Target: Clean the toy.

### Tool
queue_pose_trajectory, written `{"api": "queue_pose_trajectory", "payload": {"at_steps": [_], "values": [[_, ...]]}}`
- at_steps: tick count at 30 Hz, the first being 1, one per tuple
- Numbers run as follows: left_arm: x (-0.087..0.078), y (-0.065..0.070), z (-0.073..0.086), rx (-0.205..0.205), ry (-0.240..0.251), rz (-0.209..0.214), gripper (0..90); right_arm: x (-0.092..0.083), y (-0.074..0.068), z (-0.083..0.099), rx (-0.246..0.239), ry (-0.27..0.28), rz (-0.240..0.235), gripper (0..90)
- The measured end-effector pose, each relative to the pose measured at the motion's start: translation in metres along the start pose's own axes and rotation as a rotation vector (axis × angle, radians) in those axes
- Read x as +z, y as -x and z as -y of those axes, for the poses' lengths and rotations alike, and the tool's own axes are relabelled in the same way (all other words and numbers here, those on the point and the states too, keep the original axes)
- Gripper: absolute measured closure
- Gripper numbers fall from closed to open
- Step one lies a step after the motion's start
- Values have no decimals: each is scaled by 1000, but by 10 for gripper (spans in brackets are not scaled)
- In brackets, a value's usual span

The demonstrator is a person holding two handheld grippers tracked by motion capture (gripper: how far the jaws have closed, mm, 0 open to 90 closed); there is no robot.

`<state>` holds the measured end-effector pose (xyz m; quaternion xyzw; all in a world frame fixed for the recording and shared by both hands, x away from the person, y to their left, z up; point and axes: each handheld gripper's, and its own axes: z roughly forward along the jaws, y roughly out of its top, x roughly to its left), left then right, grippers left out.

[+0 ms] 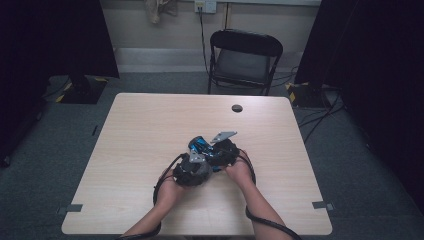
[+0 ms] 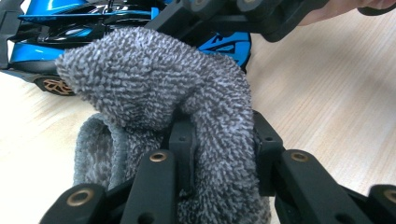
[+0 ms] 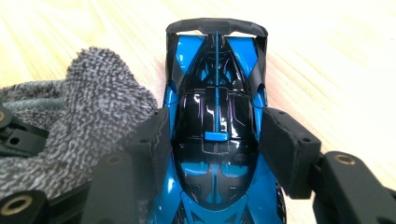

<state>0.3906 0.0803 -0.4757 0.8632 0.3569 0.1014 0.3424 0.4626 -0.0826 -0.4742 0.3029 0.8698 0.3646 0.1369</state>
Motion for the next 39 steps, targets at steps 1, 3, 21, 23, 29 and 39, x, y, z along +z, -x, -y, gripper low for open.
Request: {"api": "queue_pose_trajectory", "payload": {"at_steps": [1, 3, 21, 23, 29, 39], "values": [[0, 1, 0, 0, 1, 0, 683, 0, 0, 0, 1, 1, 1, 444], [0, 1, 0, 3, 1, -2, 683, 0, 0, 0, 0, -1, -1, 444], [6, 26, -4, 55, 4, 91, 683, 0, 0, 0, 3, -4, 1, 444], [8, 33, -6, 71, 10, 111, 678, 0, 0, 0, 4, 0, 1, 444], [3, 40, -5, 97, 1, 129, 678, -1, 0, 1, 7, 1, -2, 444], [-24, 22, 2, 123, -2, 108, 673, -1, 0, 1, 12, 5, -4, 444]]}}
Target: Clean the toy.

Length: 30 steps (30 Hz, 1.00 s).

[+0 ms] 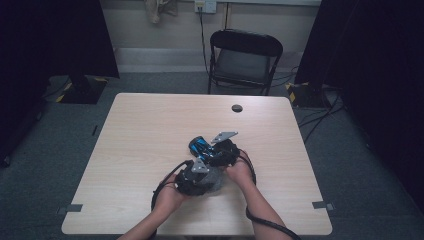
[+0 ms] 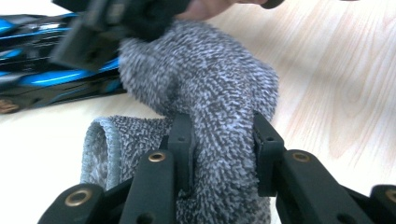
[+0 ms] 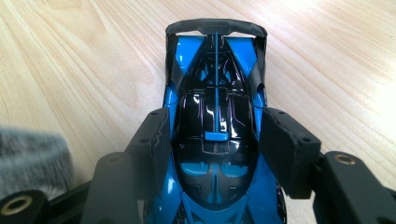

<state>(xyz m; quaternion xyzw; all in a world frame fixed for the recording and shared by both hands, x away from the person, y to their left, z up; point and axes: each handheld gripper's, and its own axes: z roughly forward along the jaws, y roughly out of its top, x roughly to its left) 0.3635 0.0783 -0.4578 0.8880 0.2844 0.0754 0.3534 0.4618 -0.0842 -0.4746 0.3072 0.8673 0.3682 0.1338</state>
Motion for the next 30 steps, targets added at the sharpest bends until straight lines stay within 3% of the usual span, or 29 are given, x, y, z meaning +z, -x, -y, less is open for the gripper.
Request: {"api": "queue_pose_trajectory", "payload": {"at_steps": [5, 11, 17, 21, 30], "values": [[-14, -13, 3, -22, 22, -33, 672, -1, 0, 0, 2, -1, 1, 444], [-18, -26, 6, -37, 16, -67, 671, -1, 0, 1, 3, 2, 1, 444], [-25, -39, 9, -83, 40, -80, 672, -1, 0, 1, 5, -1, -1, 444], [-33, -50, 12, -103, 51, -120, 672, -2, 0, 1, 6, 0, -2, 444], [-41, -69, 13, -150, 69, -168, 672, -2, 0, 2, 2, -3, -2, 444]]}}
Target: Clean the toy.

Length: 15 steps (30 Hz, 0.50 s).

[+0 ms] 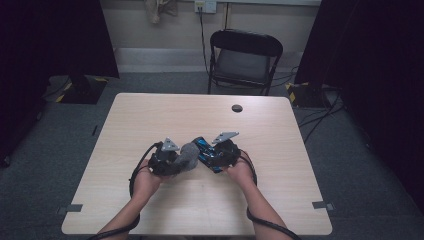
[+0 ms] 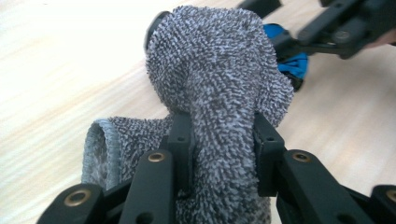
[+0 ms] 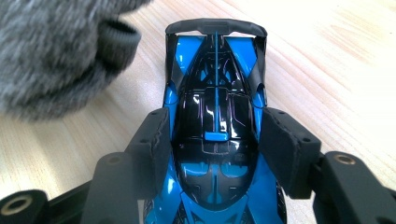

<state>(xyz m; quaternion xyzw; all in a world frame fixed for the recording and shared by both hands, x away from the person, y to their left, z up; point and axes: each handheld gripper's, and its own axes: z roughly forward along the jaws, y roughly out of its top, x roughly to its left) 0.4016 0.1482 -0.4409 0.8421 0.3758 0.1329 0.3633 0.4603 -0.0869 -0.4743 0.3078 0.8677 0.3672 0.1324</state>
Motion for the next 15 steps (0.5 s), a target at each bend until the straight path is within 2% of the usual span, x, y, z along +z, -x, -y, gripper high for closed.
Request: {"api": "queue_pose_trajectory", "payload": {"at_steps": [2, 3, 6, 8, 9, 14, 15], "values": [[0, -5, -1, -3, 0, -11, 672, 0, 0, 0, 2, 1, -1, 444], [0, -10, -1, -31, 6, -17, 672, 0, 0, 0, 2, 1, 0, 444], [1, -18, 0, -42, 12, -30, 673, -1, 0, 0, 1, -2, 1, 444], [1, -19, 0, -36, 14, -46, 673, -1, 0, 0, 2, -1, 1, 444], [3, -22, -1, -49, 14, -46, 673, -1, -1, 1, 3, 1, 1, 444], [5, -28, -3, -45, 18, -70, 674, -1, 0, 1, 2, 3, 2, 444], [7, -31, -4, -61, 28, -67, 674, -1, -1, 1, 3, 3, 2, 444]]}}
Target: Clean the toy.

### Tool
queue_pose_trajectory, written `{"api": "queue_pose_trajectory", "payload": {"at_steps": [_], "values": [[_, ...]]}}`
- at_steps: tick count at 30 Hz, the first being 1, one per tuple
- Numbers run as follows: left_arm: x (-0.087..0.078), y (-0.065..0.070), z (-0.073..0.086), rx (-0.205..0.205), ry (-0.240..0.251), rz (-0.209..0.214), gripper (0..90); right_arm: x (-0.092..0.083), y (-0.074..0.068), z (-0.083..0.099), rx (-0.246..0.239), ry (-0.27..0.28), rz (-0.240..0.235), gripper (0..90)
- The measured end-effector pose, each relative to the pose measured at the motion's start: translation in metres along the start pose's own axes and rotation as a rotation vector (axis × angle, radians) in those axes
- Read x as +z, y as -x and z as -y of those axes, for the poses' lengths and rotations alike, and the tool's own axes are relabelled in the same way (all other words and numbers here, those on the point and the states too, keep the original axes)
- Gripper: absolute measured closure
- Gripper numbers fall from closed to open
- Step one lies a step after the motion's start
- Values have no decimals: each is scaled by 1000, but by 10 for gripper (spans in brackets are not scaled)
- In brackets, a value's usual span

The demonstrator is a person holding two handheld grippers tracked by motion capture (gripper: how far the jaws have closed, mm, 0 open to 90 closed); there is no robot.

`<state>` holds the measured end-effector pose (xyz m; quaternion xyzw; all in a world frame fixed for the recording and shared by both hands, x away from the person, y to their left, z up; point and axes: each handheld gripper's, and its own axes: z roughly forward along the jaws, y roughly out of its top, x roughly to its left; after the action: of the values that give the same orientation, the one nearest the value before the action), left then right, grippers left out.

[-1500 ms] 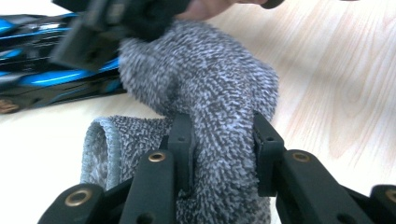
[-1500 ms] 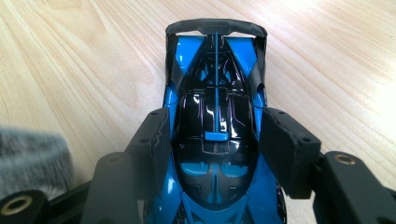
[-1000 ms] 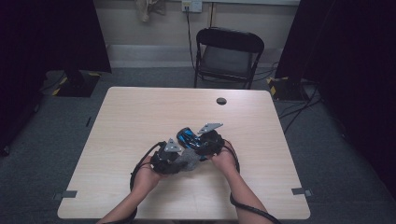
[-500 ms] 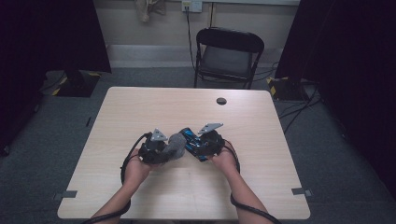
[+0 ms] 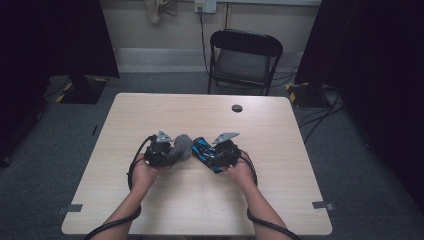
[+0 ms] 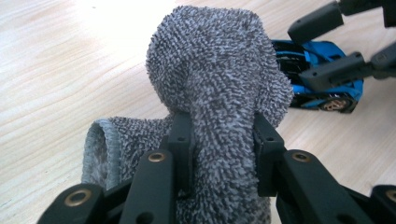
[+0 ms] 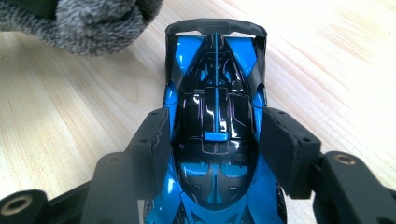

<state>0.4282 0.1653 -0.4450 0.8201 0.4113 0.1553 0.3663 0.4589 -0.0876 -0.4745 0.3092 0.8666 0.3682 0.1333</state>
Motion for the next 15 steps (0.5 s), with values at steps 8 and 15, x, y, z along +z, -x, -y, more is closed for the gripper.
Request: {"api": "queue_pose_trajectory", "payload": {"at_steps": [8, 15], "values": [[7, -14, 0, -59, 23, -60, 673, -1, 0, 1, 0, 0, 0, 444], [17, -21, -1, -101, 16, -98, 673, -1, 0, 1, 1, 0, 0, 444]]}}
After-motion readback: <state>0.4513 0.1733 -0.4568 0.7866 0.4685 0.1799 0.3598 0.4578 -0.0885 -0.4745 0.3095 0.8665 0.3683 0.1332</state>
